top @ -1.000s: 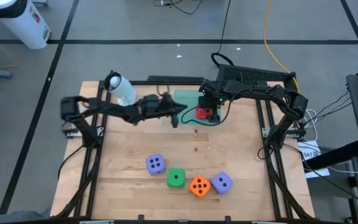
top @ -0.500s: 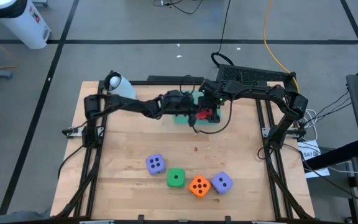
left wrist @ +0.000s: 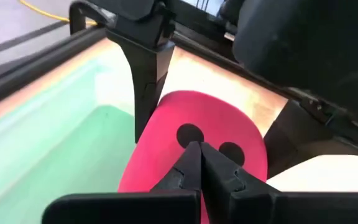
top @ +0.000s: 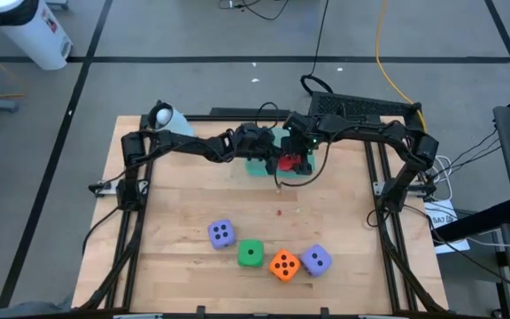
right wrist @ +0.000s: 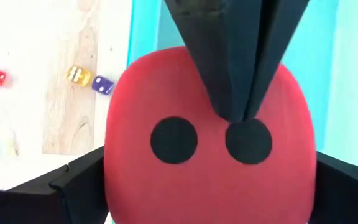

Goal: Pick & Place Dice
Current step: Put the large red die into the blue bin

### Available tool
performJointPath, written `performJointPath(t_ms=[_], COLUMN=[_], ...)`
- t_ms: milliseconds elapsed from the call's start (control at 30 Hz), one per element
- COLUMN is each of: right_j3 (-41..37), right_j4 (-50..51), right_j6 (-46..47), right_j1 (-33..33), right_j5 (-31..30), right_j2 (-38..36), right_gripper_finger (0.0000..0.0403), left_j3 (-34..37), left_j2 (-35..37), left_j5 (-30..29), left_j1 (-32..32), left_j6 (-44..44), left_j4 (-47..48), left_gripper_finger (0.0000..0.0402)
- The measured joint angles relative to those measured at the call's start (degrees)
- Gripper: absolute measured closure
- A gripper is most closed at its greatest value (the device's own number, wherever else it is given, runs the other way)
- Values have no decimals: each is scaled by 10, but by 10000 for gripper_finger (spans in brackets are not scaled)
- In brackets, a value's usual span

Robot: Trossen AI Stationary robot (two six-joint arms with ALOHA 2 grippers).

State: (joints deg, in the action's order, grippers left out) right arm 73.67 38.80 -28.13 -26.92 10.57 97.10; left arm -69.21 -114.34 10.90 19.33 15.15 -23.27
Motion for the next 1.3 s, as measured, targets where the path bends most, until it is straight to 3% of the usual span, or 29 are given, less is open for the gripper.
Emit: performJointPath(t_ms=[533,867,1300], right_j3=[0,-37,-40], right_j4=[-18,-37,-105], right_j6=[11,19,19], right_j1=[1,-7,-4], right_j5=[1,10,61], right_j2=[0,-1,0], right_gripper_finger=[3,3,3], left_j3=[0,-4,-8], left_j2=[-25,7,0], left_j5=[13,29,11], left_j1=[4,-20,-17], left_j6=[8,-26,-29], left_j4=[5,-36,-6], left_gripper_finger=[401,401,401])
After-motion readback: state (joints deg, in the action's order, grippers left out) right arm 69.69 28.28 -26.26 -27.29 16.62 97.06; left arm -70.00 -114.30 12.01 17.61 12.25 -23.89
